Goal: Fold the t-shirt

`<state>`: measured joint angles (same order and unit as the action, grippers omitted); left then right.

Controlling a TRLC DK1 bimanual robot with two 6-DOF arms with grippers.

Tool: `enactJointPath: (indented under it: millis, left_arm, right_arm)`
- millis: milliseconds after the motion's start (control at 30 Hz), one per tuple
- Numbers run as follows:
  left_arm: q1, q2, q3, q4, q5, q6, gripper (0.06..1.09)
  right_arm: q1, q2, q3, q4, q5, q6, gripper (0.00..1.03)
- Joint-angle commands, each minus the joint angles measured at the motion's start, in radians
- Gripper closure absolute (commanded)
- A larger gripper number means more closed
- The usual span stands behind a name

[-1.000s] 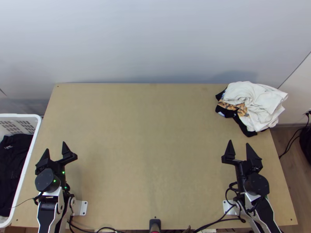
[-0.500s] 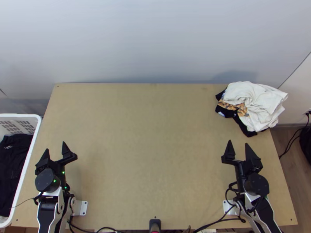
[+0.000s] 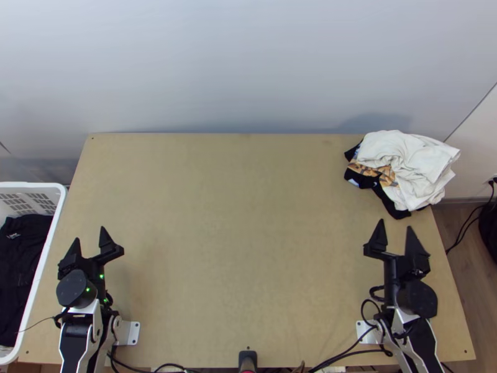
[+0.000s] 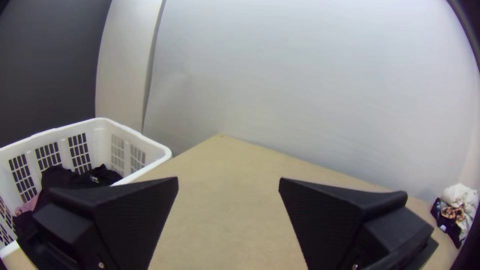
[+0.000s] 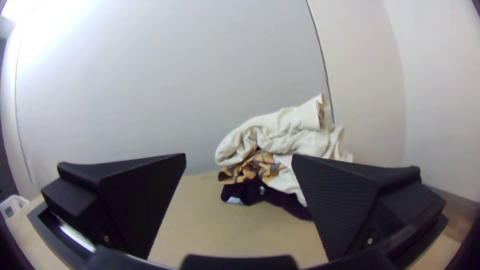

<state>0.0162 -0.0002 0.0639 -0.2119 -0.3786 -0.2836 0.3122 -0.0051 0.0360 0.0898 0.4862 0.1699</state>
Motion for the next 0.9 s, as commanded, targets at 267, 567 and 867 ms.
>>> enactJointPath:
  millis: [267,567,867]
  left_arm:
    - [-0.070,0.008,0.114,0.016,-0.045,0.287,0.10]
    - [0.019,0.181,0.366,-0.129,-0.051,0.259,0.10]
    - [0.123,0.549,0.731,-0.228,-0.049,0.156,0.10]
  right_arm:
    - [0.042,0.030,0.131,0.113,0.037,-0.313,0.04]
    - [0.015,0.157,0.340,-0.147,0.045,-0.267,0.04]
    - [-0.002,0.409,0.582,-0.367,0.041,-0.147,0.04]
